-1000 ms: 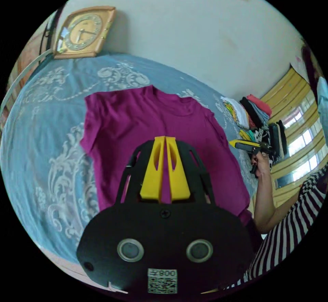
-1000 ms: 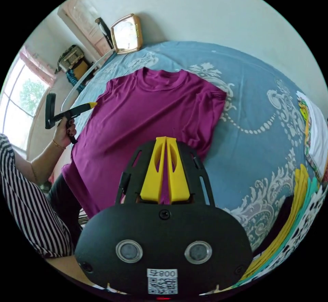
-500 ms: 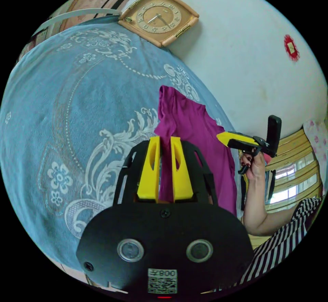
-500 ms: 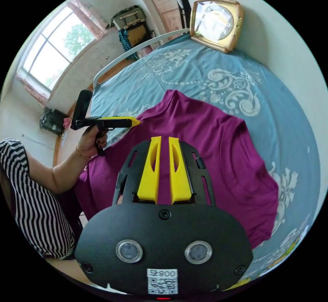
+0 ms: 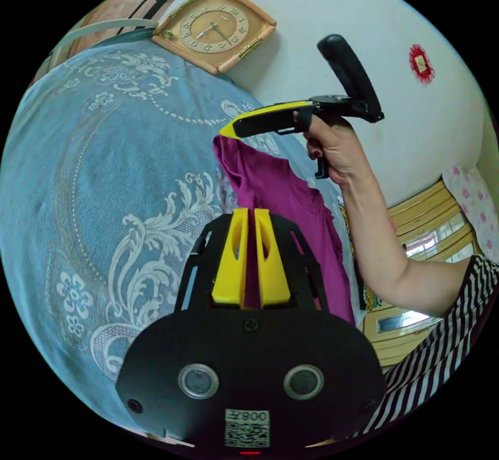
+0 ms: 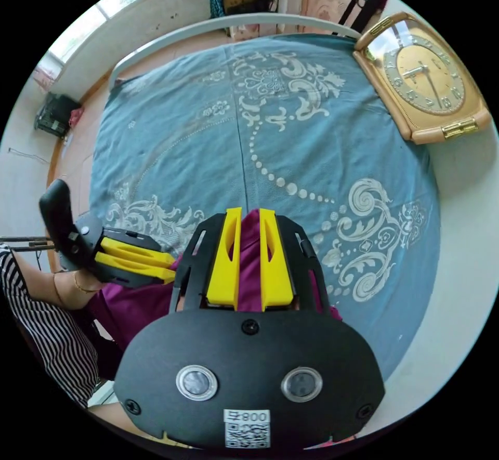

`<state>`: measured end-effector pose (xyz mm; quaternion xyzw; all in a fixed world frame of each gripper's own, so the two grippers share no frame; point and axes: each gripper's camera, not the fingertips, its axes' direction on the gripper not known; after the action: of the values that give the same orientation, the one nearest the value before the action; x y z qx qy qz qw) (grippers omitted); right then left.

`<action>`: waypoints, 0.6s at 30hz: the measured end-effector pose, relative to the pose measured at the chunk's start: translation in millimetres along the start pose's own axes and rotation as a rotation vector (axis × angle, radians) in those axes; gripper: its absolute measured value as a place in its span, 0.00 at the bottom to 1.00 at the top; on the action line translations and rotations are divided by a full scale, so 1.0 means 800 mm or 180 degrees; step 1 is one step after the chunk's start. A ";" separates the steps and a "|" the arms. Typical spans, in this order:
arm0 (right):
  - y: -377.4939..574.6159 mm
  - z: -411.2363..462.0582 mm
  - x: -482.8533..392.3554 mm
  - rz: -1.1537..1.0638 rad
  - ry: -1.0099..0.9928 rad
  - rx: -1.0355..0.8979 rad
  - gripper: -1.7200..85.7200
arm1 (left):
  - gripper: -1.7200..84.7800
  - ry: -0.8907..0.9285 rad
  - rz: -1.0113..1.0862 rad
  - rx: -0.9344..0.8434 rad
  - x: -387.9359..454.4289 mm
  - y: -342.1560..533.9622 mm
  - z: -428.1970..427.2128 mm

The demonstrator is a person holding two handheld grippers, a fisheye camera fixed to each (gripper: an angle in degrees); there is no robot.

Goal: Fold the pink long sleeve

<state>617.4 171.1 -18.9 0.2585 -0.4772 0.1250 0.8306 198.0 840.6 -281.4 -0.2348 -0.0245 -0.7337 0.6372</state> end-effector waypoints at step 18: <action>0.030 -0.032 0.099 0.0849 -0.0667 0.1001 0.03 | 0.05 0.0347 0.0566 -0.0030 0.081 0.014 -0.046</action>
<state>665.6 202.3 45.7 0.3309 -0.5654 0.2790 0.7021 192.3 766.3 -293.1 -0.1988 0.0347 -0.6861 0.6990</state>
